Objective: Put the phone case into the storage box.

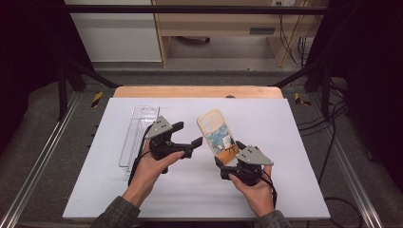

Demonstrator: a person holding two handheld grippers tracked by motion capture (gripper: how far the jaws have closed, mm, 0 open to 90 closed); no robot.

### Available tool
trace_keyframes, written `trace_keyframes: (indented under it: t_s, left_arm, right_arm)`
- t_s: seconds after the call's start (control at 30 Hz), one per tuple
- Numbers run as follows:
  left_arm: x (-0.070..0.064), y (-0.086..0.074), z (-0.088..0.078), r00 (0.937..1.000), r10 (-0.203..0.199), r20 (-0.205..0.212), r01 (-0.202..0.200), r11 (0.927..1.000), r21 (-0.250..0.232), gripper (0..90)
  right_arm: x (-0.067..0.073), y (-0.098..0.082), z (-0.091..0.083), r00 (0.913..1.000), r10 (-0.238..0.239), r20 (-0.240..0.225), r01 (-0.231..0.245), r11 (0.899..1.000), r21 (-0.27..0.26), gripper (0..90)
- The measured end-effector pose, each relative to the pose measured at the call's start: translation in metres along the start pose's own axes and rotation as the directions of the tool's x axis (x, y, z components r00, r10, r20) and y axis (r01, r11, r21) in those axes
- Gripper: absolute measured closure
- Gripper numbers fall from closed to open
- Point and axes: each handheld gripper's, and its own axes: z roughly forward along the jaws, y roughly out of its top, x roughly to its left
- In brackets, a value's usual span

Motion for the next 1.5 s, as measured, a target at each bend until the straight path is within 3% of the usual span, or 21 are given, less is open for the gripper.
trace_keyframes:
  t_s: [0.17, 0.57, 0.83, 1.13, 1.5]
  left_arm:
    - [0.000, 0.003, 0.004, 0.9999, 0.000, 0.013, 0.000, 1.0000, 0.005, 6.3]
    - [0.005, 0.008, 0.012, 0.9968, -0.058, 0.055, 0.058, 0.9983, -0.002, 11.5]
    - [0.009, 0.005, 0.016, 0.9881, -0.124, 0.091, 0.125, 0.9922, -0.003, 24.6]
    - [0.010, 0.001, 0.018, 0.9843, -0.141, 0.107, 0.141, 0.9900, 0.002, 36.4]
    - [0.013, -0.001, 0.018, 0.9735, -0.175, 0.147, 0.177, 0.9842, -0.002, 51.9]
  right_arm:
    - [0.001, 0.000, 0.001, 1.0000, -0.001, -0.001, 0.001, 1.000, 0.003, 11.7]
    - [0.001, -0.001, 0.001, 1.0000, -0.002, -0.003, 0.002, 1.000, 0.001, 11.7]
    - [0.002, 0.000, 0.001, 1.0000, -0.003, -0.004, 0.003, 1.000, 0.000, 11.7]
    - [0.002, 0.000, 0.001, 1.0000, -0.002, -0.005, 0.002, 1.000, 0.000, 11.7]
    - [0.001, -0.001, 0.001, 1.0000, -0.004, -0.006, 0.004, 1.000, 0.000, 11.7]
